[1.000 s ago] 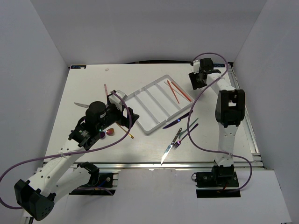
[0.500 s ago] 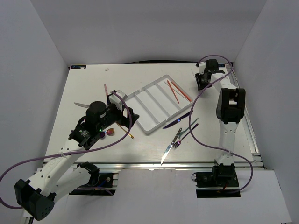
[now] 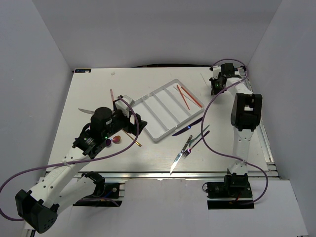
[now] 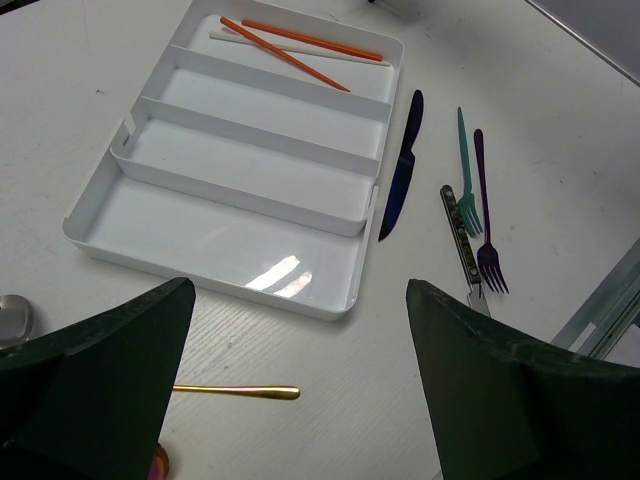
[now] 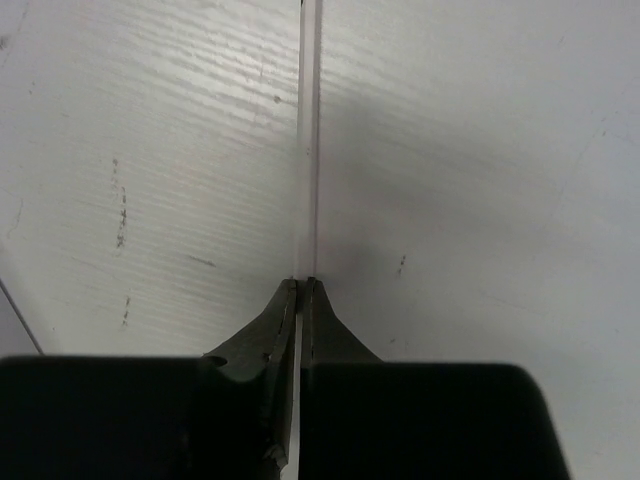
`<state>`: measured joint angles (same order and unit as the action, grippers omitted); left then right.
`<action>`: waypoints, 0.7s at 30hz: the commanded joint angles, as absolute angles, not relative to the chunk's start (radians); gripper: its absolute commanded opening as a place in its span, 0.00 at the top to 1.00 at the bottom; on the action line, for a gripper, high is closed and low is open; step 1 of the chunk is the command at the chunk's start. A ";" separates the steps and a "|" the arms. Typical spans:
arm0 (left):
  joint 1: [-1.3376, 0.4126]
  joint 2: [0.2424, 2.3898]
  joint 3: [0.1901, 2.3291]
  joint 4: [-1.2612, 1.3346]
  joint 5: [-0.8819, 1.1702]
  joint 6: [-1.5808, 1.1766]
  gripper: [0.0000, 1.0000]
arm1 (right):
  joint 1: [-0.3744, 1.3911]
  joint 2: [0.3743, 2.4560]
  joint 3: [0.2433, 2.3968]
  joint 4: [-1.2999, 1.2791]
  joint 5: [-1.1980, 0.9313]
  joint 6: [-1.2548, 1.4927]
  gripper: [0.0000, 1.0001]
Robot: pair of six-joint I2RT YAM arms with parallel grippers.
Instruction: Sort the eating utensils into containers
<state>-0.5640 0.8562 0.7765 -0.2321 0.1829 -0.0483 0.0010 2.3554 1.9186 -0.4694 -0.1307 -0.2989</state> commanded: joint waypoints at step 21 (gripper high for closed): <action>-0.561 0.838 0.779 -0.219 0.190 -0.040 0.02 | 0.139 1.887 1.477 -0.413 -0.341 -0.272 1.00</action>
<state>-0.5640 0.8547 0.7765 -0.2321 0.1837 -0.0483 0.0711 1.8927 1.5105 -0.4282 -0.2958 -0.2897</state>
